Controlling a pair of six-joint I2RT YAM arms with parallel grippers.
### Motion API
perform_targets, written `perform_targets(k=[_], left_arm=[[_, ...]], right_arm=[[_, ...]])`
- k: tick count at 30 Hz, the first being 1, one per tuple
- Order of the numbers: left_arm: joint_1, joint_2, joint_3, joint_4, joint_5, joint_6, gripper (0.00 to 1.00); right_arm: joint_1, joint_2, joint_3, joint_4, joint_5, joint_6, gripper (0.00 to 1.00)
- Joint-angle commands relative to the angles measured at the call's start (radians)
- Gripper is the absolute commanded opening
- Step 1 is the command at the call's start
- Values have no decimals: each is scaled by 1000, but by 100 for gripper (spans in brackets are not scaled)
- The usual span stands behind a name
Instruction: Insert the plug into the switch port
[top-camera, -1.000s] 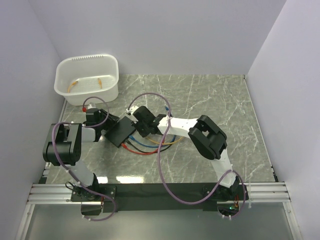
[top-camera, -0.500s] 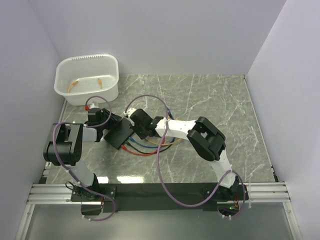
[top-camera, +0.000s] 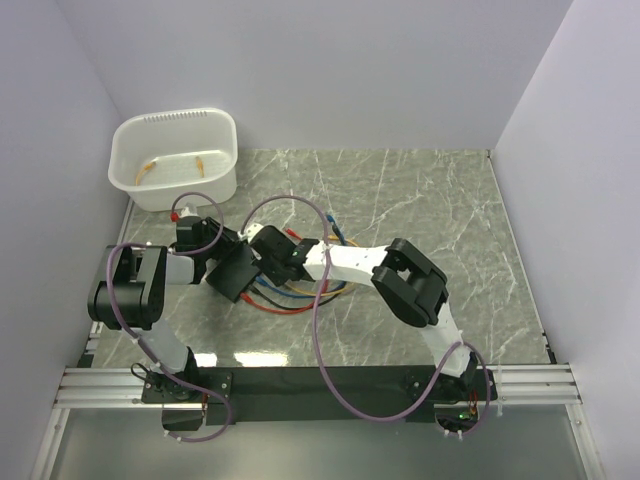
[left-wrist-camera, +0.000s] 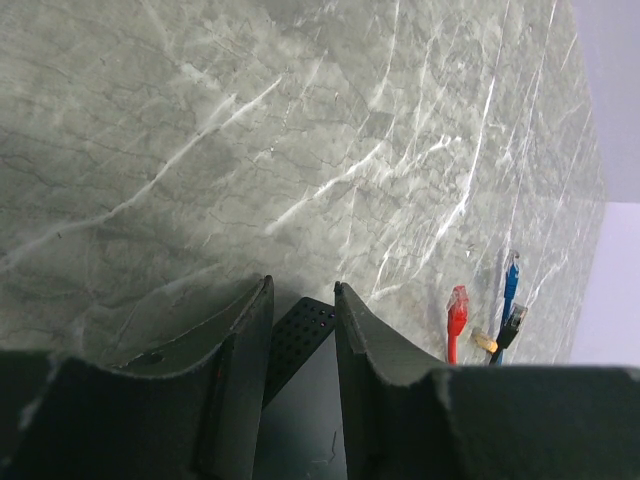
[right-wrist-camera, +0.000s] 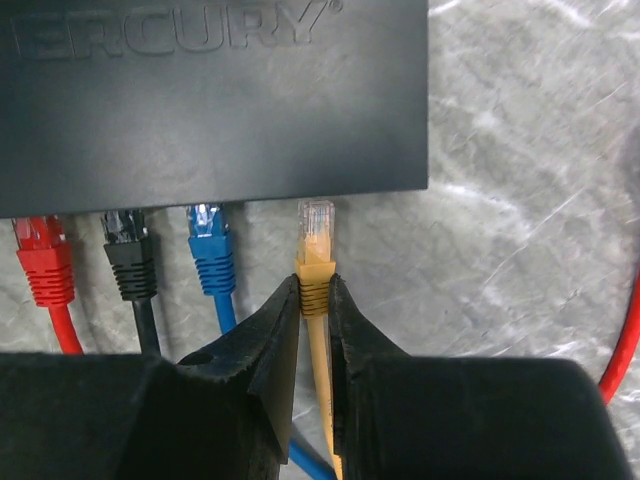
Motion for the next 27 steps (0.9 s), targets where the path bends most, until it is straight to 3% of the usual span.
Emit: perform_targets(k=[1, 16, 27], left_arm=[[-10, -12, 1, 6, 6, 10, 37], [-10, -16, 0, -6, 18, 18, 36], [-10, -2, 1, 3, 27, 14, 36]], right_arm=[[9, -24, -27, -7, 39, 27, 0], [9, 85, 155, -64, 96, -13, 0], [6, 77, 180, -75, 139, -13, 0]])
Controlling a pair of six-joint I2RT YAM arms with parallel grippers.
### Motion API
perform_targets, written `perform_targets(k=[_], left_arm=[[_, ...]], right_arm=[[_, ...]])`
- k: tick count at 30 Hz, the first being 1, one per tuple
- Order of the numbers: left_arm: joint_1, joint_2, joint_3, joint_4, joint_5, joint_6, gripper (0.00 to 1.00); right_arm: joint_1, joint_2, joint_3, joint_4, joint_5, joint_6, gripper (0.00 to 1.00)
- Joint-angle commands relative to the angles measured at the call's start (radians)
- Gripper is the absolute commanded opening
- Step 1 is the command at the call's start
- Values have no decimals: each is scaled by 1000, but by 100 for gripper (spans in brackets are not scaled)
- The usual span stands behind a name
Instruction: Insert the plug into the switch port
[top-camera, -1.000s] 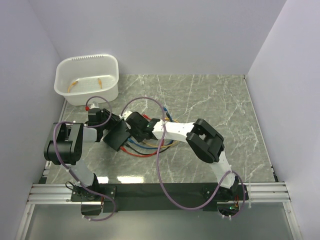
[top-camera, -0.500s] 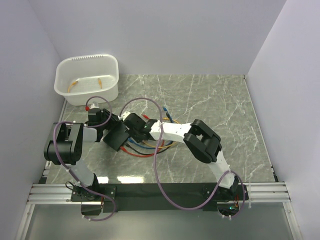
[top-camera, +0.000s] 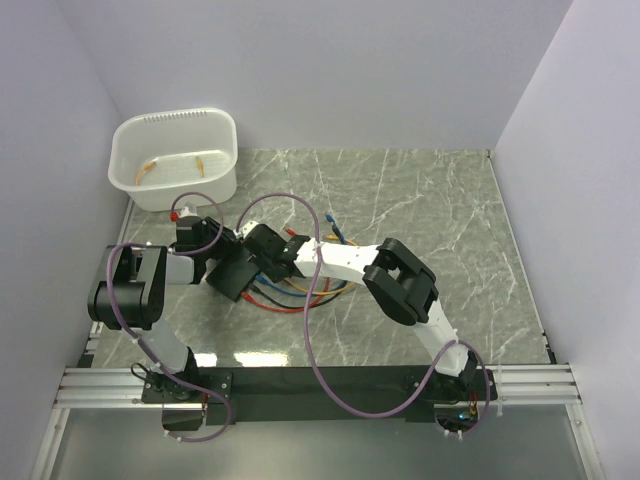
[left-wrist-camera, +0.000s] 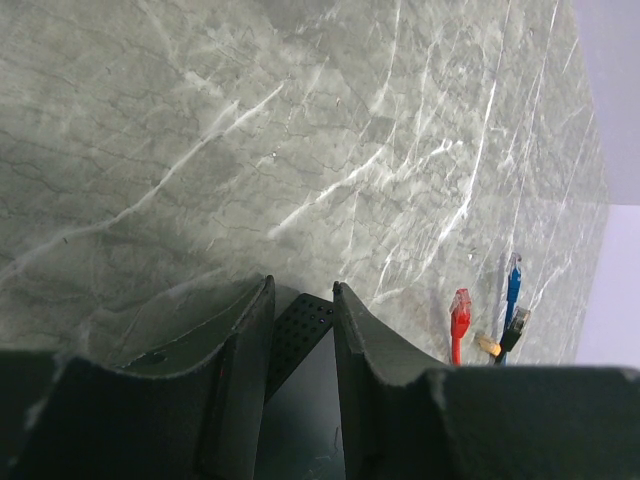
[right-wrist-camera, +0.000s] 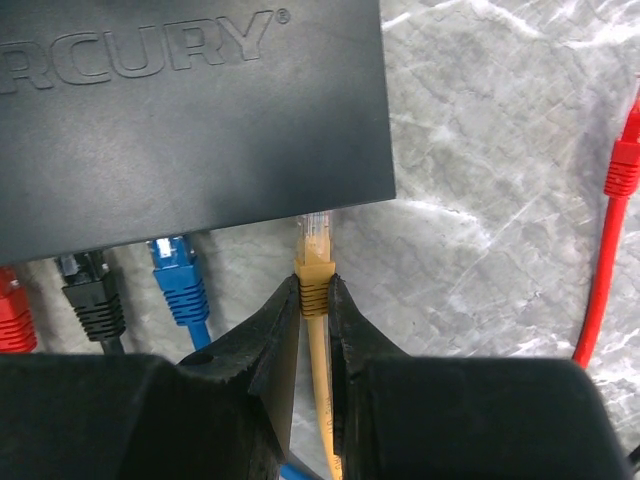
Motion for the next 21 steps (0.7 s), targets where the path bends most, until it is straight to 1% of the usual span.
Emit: perform_targets(k=[1, 15, 21], left_arm=[[-11, -2, 1, 0, 35, 7, 36], [-11, 7, 0, 17, 55, -2, 36], [-11, 7, -3, 17, 56, -1, 36]], right_arm=[[-3, -3, 56, 36, 35, -11, 0], [35, 36, 163, 17, -16, -17, 0], [38, 45, 157, 34, -13, -21, 0]])
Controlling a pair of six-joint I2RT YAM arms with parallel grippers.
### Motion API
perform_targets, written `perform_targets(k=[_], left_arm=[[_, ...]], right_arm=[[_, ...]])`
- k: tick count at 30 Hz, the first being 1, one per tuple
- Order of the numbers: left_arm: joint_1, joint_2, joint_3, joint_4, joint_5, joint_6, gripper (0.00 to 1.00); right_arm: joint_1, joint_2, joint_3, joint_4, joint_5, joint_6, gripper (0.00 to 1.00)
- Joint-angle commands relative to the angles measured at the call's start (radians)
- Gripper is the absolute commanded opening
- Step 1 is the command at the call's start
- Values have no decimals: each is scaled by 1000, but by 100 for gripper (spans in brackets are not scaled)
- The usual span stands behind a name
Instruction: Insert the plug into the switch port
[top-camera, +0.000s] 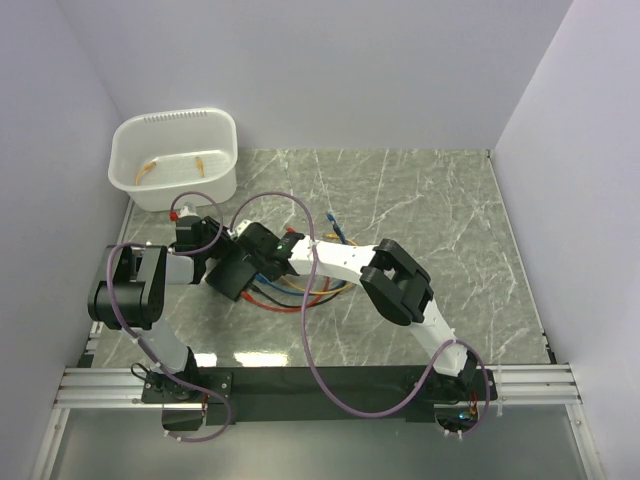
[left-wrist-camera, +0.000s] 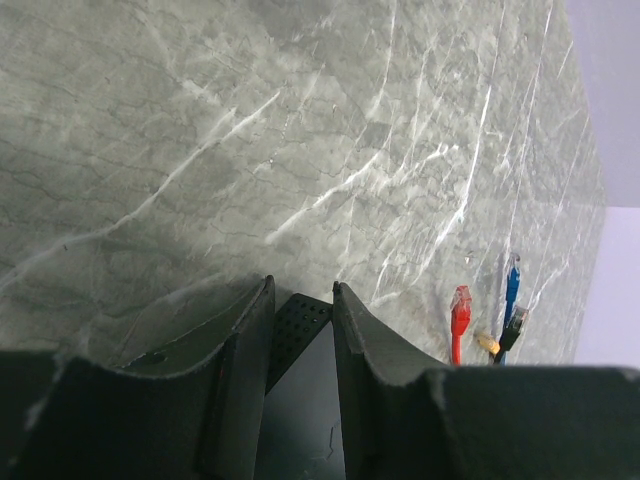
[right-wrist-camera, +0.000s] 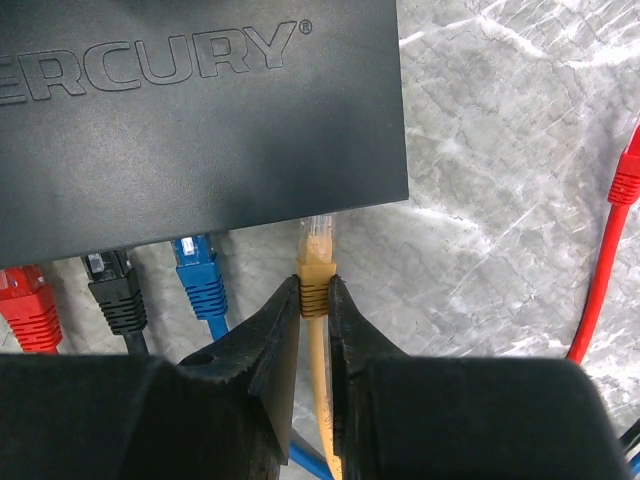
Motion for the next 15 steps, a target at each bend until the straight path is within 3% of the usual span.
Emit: perform_targets(k=[1, 8, 15], left_arm=[[-13, 7, -2, 8, 58, -2, 36], [-13, 31, 3, 23, 75, -8, 35], [-13, 42, 6, 28, 78, -10, 35]], right_arm=[[20, 9, 55, 129, -23, -10, 0], [26, -64, -86, 328, -37, -30, 0], [37, -111, -207, 476, 52, -128, 0]])
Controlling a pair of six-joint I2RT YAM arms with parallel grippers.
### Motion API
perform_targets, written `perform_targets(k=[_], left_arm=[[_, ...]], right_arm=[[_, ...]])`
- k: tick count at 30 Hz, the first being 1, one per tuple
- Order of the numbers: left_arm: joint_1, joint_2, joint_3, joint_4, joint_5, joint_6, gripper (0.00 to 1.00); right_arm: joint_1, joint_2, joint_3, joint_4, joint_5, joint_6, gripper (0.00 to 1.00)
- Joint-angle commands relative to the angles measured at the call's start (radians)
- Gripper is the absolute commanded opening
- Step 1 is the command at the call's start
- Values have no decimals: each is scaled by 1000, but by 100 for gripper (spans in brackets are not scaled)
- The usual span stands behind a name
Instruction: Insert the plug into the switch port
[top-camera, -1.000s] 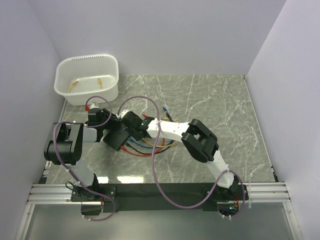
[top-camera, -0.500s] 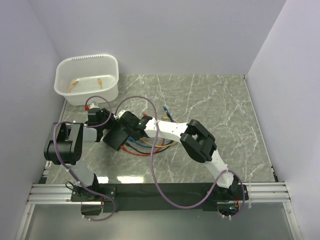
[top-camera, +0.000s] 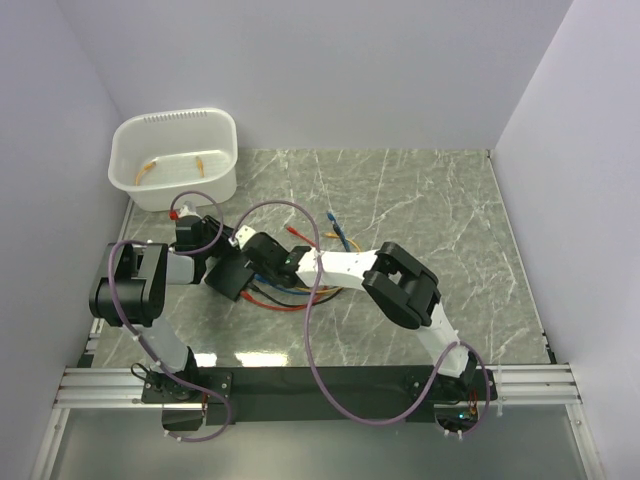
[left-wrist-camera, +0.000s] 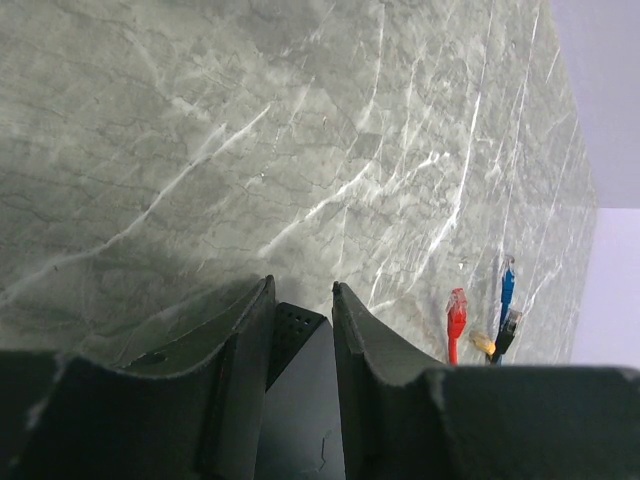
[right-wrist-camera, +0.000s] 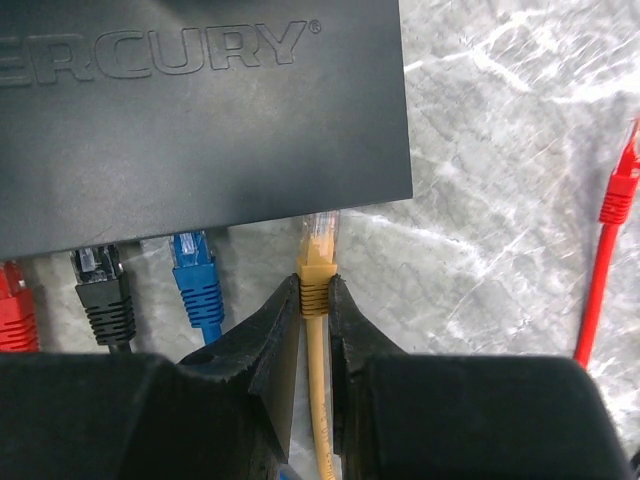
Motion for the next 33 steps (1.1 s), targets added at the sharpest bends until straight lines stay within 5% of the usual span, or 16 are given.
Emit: perform_targets(k=[1, 33], left_arm=[[-14, 25, 5, -16, 71, -9, 36], [-80, 100, -3, 65, 131, -55, 36]], right_arm=[[22, -56, -23, 225, 22, -78, 0], [23, -142, -155, 314, 35, -82, 0]])
